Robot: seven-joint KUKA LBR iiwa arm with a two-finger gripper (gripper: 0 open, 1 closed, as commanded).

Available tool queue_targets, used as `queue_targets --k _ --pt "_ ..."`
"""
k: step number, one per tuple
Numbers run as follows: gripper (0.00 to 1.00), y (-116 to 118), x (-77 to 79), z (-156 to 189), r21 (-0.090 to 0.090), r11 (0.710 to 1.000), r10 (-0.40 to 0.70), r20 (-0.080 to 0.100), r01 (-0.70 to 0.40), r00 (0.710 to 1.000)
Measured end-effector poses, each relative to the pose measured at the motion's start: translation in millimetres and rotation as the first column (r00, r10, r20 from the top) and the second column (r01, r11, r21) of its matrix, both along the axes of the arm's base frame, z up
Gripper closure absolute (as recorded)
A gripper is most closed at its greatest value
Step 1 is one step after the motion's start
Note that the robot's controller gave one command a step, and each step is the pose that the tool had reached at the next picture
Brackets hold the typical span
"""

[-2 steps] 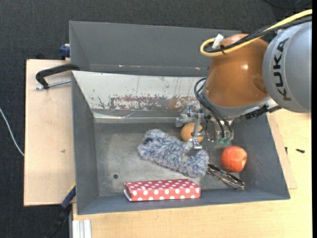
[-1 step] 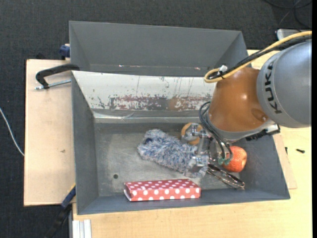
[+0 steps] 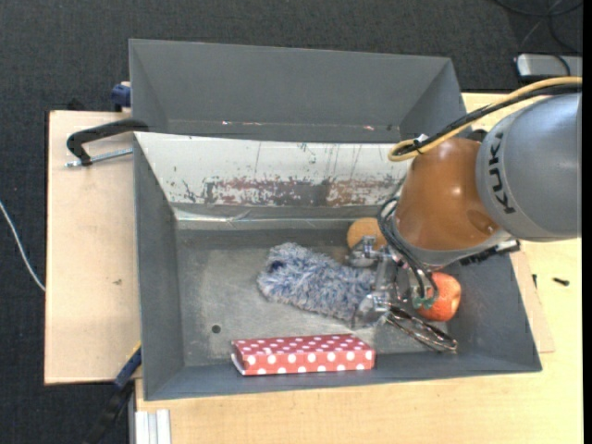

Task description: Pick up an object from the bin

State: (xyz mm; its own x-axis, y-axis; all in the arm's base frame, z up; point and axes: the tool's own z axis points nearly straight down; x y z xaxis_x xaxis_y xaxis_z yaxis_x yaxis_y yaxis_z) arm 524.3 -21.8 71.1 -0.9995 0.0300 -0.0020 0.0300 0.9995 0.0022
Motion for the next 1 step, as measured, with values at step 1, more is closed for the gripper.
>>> queue_targets --k 1 --pt "0.00 8.2 -2.3 0.7 0.002 0.963 -0.270 -0.002 0.270 0.963"
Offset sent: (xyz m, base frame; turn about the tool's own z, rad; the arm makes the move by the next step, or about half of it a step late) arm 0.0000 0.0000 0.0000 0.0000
